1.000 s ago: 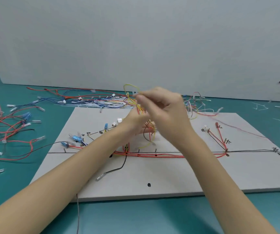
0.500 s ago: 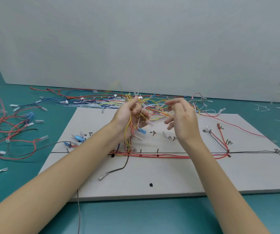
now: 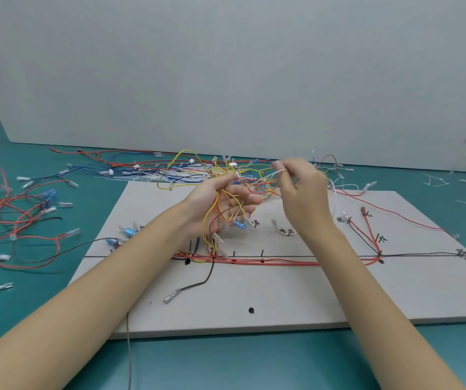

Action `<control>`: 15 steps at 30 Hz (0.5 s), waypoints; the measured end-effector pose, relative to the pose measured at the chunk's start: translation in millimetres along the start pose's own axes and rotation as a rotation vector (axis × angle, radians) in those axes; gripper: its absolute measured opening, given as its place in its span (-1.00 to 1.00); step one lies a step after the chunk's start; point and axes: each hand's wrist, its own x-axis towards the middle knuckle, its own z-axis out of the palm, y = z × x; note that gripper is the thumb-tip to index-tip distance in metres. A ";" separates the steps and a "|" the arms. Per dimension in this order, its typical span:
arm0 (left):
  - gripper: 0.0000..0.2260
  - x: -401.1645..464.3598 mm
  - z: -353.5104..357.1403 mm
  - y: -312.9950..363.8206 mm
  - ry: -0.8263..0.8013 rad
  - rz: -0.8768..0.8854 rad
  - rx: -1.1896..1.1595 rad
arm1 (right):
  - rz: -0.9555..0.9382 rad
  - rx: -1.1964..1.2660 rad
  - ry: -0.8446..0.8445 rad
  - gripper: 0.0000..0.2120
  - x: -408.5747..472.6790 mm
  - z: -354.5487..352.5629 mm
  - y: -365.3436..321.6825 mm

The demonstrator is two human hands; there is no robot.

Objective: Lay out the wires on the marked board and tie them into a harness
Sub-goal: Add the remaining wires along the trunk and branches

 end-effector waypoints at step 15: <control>-0.47 -8.9 16.7 -0.7 -0.193 -0.084 -0.020 | 0.018 0.490 -0.383 -0.79 -58.6 10.9 -62.8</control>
